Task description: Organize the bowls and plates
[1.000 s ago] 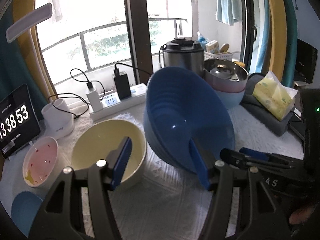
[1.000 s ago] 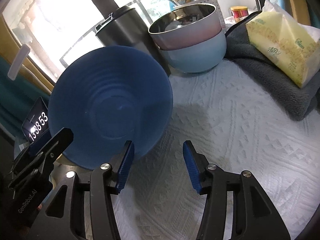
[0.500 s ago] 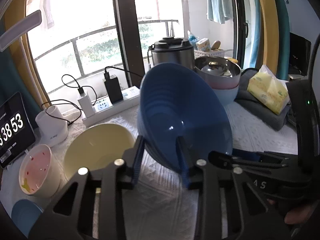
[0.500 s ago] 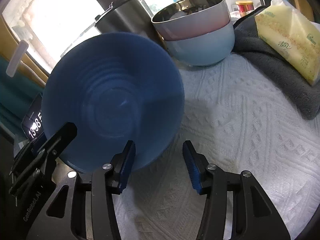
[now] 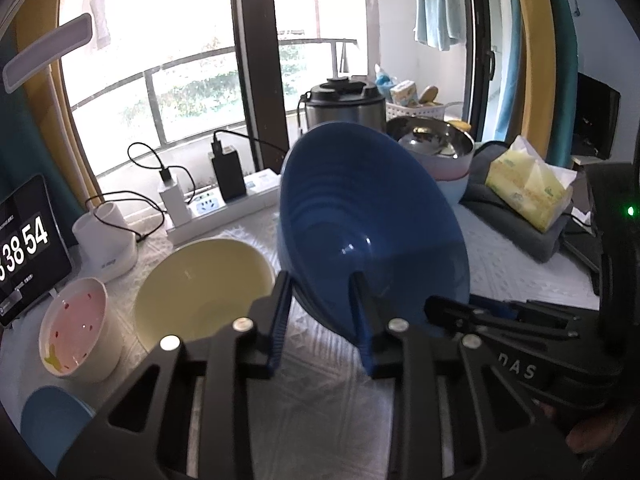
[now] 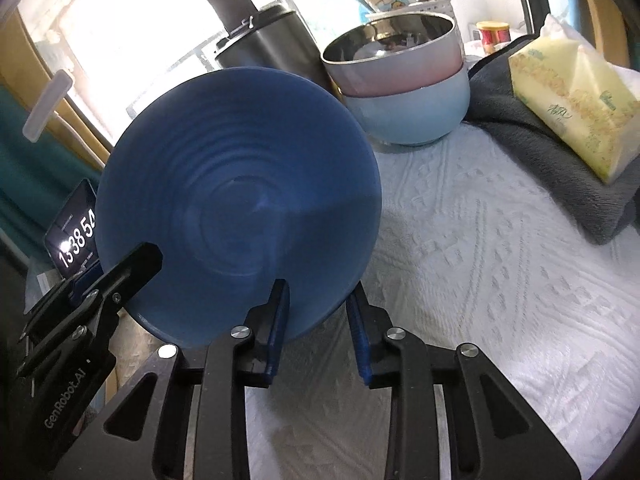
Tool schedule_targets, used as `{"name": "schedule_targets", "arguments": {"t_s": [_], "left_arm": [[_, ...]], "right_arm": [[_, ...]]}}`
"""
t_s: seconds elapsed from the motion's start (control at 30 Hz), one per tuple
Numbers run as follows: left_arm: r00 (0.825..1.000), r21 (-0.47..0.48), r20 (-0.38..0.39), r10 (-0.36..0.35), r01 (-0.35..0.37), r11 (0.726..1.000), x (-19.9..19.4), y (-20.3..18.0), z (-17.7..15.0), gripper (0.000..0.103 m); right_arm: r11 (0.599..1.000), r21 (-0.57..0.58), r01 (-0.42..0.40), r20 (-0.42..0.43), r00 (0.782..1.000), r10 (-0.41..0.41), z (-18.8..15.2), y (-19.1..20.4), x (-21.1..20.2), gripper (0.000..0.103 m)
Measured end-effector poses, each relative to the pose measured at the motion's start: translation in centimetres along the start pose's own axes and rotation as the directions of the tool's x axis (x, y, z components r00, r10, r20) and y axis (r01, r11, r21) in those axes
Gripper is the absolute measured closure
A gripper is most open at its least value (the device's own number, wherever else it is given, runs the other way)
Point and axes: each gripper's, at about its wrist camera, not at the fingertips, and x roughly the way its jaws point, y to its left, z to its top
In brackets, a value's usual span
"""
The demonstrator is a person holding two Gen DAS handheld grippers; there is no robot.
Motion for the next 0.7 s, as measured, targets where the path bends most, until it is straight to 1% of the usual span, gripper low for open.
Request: {"name": "schedule_targets", "arguments": {"t_s": [0.43, 0.7], "left_arm": [[1.000, -0.024, 0.012, -0.013, 0.013, 1.000, -3.5, 0.6, -1.0, 0.073], [1.000, -0.045, 0.007, -0.008, 0.008, 0.999, -5.7, 1.1, -2.3, 0.073]], "right_arm": [[1.000, -0.013, 0.007, 0.029, 1.000, -0.007, -1.3, 1.3, -3.3, 0.072], [1.000, -0.027, 0.005, 0.043, 0.999, -0.004, -2.7, 2.3, -5.0, 0.072]]}}
